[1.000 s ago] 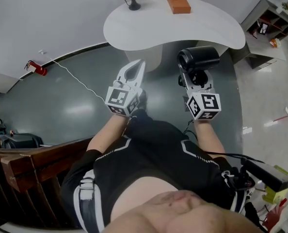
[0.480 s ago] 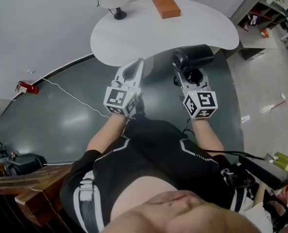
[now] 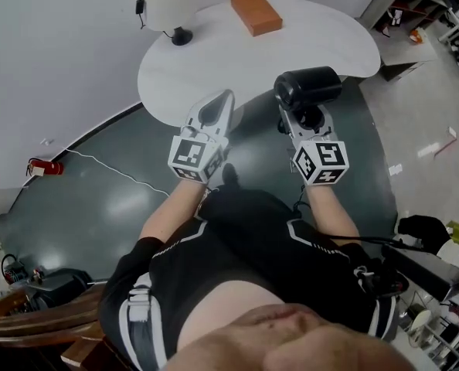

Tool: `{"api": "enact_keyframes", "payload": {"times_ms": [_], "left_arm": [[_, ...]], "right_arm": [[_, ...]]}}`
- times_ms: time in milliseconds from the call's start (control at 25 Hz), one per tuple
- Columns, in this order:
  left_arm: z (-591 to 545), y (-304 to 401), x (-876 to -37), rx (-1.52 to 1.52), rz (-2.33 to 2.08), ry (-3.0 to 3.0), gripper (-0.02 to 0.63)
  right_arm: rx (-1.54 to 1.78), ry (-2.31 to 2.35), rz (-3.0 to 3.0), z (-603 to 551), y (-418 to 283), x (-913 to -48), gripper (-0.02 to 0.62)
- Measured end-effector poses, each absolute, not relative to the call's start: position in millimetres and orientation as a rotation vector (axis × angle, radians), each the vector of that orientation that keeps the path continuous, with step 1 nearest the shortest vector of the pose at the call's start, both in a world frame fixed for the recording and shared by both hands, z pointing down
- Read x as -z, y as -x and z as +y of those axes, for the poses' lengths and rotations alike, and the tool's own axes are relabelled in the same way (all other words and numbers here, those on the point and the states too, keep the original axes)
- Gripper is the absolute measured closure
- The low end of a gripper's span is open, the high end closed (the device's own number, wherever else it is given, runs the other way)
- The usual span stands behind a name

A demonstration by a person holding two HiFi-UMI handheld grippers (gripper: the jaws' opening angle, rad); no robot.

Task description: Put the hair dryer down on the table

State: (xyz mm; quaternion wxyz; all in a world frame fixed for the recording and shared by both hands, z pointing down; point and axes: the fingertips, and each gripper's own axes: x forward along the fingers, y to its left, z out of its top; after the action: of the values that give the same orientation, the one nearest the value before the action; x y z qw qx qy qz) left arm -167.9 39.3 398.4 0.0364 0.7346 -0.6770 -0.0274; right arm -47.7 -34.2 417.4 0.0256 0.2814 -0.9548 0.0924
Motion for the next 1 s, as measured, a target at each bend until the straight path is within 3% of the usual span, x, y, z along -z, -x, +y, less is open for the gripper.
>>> {"api": "enact_keyframes", "payload": {"times_ms": [600, 1000], "left_arm": [[-35, 229, -402, 0.045, -1.852, -2.514, 0.574], [-79, 219, -401, 0.036, -1.709, -2.621, 0.574]], "right_arm": [[-0.468, -1.199, -2.874, -97, 109, -437, 0.362], [-0.643, -1.409, -2.817, -143, 108, -436, 0.364]]}}
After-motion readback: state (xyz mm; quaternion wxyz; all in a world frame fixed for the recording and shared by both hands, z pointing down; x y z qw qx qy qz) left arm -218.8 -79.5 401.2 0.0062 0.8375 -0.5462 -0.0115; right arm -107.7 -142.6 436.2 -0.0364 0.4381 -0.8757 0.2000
